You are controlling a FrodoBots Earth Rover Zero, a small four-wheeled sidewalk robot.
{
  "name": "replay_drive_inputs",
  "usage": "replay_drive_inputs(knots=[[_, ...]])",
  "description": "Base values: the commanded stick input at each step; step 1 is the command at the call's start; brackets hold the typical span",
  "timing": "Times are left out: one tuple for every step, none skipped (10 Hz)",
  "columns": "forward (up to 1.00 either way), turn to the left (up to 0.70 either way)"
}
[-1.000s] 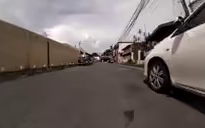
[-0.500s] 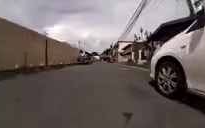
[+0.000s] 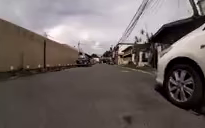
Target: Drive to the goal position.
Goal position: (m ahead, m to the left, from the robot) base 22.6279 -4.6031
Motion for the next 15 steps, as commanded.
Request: replay_drive_inputs(knots=[[0.7, 0.0], [0.7, 0.0], [0.7, 0.0], [0.7, 0.0], [0.7, 0.0], [0.7, 0.0], [0.7, 0.0], [0.7, 0.0], [0.7, 0.0], [0.7, 0.0], [0.7, 0.0], [0.7, 0.0], [0.7, 0.0], [0.7, 0.0], [0.7, 0.0]])
